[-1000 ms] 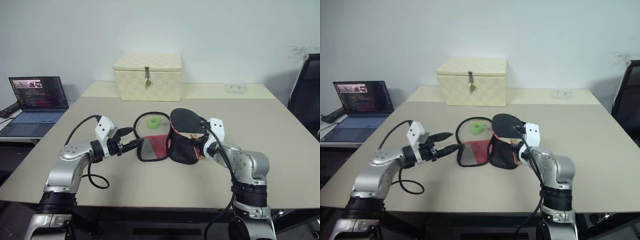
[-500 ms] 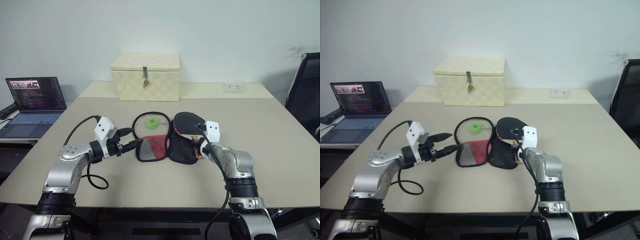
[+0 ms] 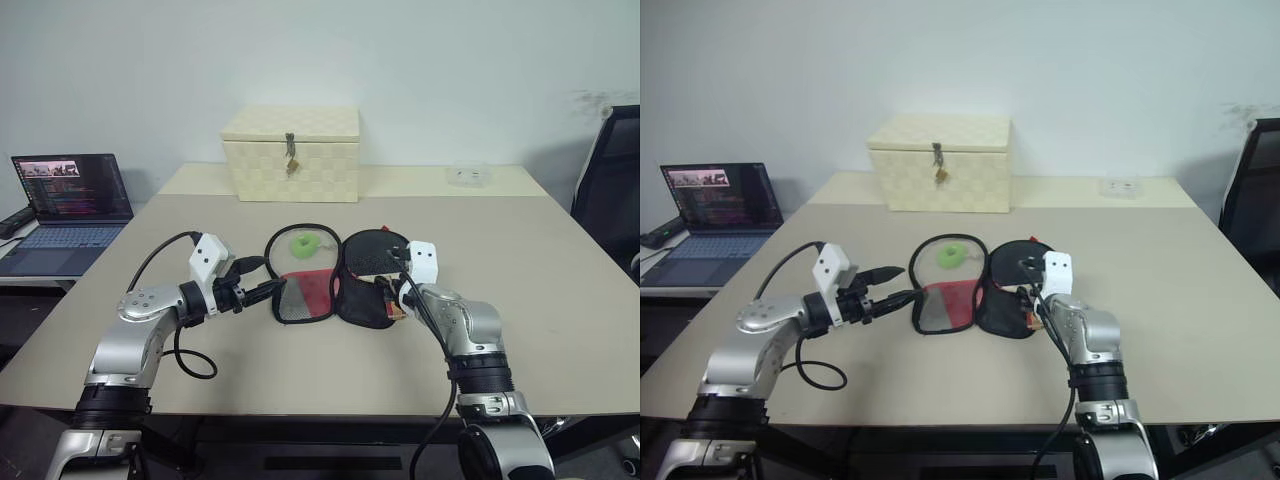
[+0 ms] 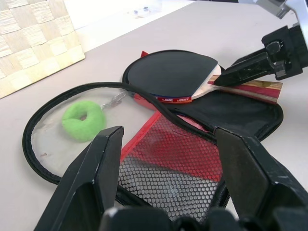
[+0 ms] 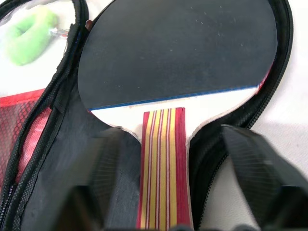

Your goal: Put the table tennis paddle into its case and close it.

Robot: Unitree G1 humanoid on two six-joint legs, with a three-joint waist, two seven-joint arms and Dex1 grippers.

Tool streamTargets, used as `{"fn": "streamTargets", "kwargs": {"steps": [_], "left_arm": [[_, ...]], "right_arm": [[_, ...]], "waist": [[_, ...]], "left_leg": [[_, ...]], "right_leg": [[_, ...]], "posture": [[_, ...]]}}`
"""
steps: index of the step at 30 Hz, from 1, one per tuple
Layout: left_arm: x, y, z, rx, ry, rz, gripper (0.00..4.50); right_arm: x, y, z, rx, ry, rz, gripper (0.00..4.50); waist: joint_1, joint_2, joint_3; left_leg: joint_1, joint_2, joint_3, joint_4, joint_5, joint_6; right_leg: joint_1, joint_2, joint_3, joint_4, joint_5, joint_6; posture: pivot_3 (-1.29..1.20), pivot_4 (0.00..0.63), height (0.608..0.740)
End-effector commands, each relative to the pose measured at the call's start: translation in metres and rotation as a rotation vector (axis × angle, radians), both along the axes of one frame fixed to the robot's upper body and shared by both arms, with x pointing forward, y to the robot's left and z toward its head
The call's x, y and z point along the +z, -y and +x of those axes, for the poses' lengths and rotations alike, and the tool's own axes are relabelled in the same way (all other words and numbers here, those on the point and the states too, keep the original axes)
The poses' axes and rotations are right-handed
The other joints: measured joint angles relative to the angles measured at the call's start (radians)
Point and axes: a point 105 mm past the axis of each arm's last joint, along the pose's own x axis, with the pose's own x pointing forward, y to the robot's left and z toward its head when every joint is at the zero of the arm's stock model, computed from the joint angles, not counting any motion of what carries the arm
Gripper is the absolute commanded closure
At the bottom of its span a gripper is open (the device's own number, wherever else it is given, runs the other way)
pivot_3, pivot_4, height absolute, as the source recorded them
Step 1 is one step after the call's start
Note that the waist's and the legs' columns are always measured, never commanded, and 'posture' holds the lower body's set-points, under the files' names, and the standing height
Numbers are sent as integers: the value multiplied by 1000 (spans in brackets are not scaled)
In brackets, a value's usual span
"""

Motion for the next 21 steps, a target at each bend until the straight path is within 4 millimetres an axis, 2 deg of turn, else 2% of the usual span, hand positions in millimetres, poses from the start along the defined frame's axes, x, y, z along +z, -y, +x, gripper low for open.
{"fn": "streamTargets", "kwargs": {"steps": [1,3,5,9,13,15,21], "left_arm": [[15,-2,-4,-4,55,7,1224],[13,-4,-5,0,49,6,1224],[12,-6,-7,-1,39,3,1224],[8,-7,-12,-24,5,2,1224],[7,-6,-11,-29,-2,7,1224],[6,-5,-10,-34,-4,10,1224],[7,-3,-10,-45,-4,16,1224]], "right_arm": [[34,-13,-19,134,103,39,311],[47,-10,-40,285,128,48,311],[51,-2,-50,343,126,53,311],[39,34,-59,384,75,-8,311],[20,53,-57,353,24,-60,311],[11,55,-56,344,8,-70,311],[-16,40,-61,423,-29,-135,311]], "waist": [[0,0,0],[1,0,0],[2,0,0],[3,-1,0],[0,-1,0],[-5,-1,0],[-7,-1,0]], "left_leg": [[0,0,0,0,0,0],[0,0,-1,0,0,0],[0,0,-1,0,0,0],[1,0,-2,1,0,0],[2,0,-1,2,0,0],[2,1,0,1,0,0],[2,0,0,1,0,0]], "right_leg": [[0,0,0,0,0,0],[0,0,0,0,0,0],[0,0,0,-1,0,0],[4,0,-2,-1,0,0],[4,0,-2,-1,0,0],[4,0,-1,-1,0,0],[4,0,-2,-1,0,0]], "posture": [[0,150,740],[0,150,740],[0,150,740],[0,150,740],[0,150,740],[0,150,740],[0,150,740]]}}
